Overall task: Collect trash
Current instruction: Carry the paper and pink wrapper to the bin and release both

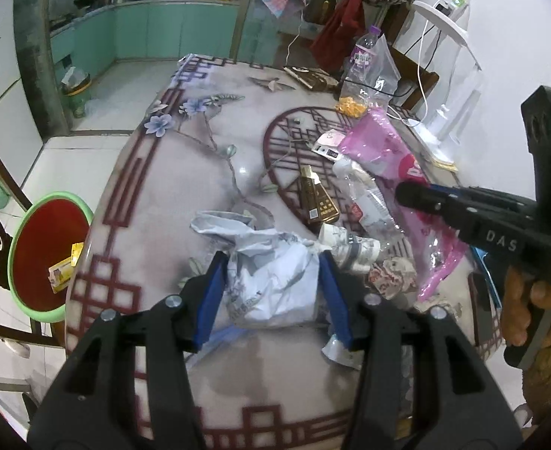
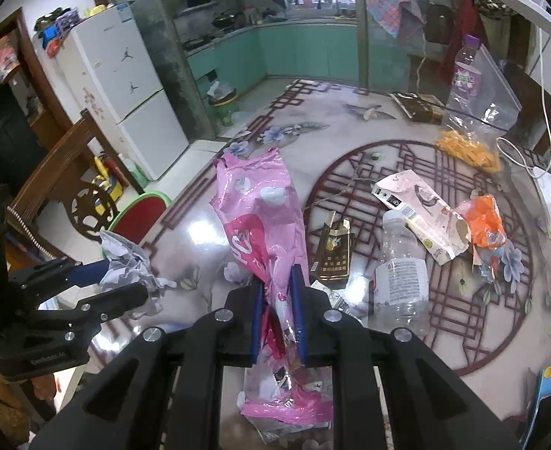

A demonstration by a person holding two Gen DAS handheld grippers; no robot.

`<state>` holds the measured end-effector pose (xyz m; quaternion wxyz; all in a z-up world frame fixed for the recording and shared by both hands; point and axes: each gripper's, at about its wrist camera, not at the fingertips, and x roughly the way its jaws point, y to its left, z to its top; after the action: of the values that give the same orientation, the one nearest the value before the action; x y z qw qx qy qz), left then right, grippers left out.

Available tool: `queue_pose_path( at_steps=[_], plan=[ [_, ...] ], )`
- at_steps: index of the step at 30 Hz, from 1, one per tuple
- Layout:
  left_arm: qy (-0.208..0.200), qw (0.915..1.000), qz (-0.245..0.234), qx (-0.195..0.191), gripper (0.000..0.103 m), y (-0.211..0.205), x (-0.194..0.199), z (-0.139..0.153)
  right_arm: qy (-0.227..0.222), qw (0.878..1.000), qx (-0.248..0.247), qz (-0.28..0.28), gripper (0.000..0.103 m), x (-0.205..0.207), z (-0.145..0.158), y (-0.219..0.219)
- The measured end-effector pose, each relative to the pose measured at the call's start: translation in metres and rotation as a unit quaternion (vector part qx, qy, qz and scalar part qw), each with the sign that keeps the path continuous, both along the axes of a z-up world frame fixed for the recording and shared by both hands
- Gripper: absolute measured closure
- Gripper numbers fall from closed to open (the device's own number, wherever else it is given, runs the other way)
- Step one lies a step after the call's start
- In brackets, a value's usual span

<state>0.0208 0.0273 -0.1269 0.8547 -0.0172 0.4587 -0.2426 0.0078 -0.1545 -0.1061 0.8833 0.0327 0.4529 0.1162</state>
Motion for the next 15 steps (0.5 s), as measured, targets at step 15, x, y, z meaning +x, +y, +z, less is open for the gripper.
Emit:
queue_pose_path(
  at_steps=[15],
  plan=[
    [0.016, 0.9997, 0.006, -0.018, 0.054, 0.053, 0.034, -0.007, 0.029, 0.998, -0.011, -0.058, 0.089, 0.025, -0.012, 0.022]
  ],
)
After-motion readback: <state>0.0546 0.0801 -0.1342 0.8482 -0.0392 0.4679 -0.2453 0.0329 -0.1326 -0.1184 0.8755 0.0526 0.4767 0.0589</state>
